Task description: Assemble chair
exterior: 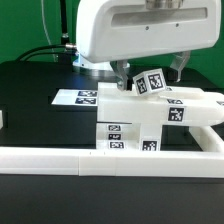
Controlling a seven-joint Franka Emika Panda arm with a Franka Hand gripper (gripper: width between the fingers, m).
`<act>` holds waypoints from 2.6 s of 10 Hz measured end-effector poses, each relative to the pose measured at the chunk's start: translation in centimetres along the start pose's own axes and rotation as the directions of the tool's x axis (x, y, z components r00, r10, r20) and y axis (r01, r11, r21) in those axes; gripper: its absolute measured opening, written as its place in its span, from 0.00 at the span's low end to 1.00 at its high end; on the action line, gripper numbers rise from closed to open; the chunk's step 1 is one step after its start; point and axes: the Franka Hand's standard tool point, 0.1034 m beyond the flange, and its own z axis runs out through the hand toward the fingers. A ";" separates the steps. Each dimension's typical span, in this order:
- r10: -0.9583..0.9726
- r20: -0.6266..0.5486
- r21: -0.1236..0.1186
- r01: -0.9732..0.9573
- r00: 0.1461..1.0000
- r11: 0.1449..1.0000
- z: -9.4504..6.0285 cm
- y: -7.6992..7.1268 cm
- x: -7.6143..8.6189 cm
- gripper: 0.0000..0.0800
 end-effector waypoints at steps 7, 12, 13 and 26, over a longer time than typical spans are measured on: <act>0.090 -0.073 -0.007 -0.091 0.993 0.996 -3.1 0.7 0.4 0.81; 0.002 -0.223 -0.086 -0.022 0.975 0.996 -1.8 1.3 0.6 0.81; 0.010 -0.216 -0.081 -0.028 0.976 0.996 -1.5 1.2 0.3 0.81; 0.051 -0.187 -0.057 -0.062 0.981 0.996 0.6 -0.1 0.4 0.36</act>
Offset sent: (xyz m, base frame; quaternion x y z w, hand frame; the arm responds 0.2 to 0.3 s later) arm -0.0001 0.0068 0.0285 0.0536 0.0978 -0.0133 0.9937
